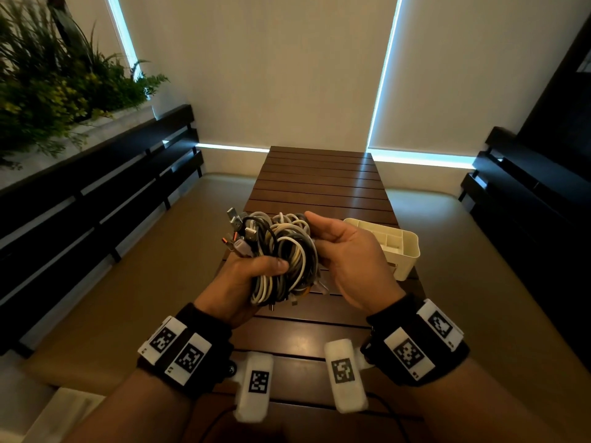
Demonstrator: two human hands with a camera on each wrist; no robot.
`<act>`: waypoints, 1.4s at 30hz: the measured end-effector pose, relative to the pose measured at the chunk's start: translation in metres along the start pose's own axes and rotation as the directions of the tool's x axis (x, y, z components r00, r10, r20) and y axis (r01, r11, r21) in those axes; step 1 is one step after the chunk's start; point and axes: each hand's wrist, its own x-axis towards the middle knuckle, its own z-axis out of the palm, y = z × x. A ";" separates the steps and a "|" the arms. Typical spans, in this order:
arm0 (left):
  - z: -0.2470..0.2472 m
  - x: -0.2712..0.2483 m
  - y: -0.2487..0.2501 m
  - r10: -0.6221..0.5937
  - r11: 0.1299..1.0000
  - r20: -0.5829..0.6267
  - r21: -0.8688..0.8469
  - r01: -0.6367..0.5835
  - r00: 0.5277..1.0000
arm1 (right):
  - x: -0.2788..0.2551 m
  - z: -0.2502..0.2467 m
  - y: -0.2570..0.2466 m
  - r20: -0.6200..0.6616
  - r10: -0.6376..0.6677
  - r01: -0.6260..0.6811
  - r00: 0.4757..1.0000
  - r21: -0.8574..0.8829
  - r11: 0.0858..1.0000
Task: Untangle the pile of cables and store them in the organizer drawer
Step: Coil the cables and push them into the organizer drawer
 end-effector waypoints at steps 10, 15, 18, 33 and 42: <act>-0.003 0.005 -0.009 -0.011 0.999 -0.012 -0.052 0.011 1.000 | 0.003 -0.003 0.009 -0.037 0.116 -0.120 0.993 -0.111 0.987; 0.002 0.006 -0.015 -0.008 0.998 -0.028 -0.058 0.006 1.000 | 0.009 -0.006 0.021 -0.084 0.141 -0.152 0.986 -0.145 0.978; 0.006 0.006 -0.023 -0.012 1.000 -0.058 -0.013 0.011 0.998 | 0.010 -0.011 0.023 -0.083 0.196 -0.209 0.977 -0.190 0.959; -0.002 0.022 -0.081 -0.113 0.989 -0.390 0.047 0.142 0.914 | 0.052 -0.114 0.094 -0.192 0.232 -0.300 0.954 -0.556 0.775; -0.012 0.018 -0.103 -0.151 0.957 -0.456 0.157 0.246 0.877 | 0.105 -0.196 0.162 -0.278 -0.016 -0.258 0.961 -0.911 0.321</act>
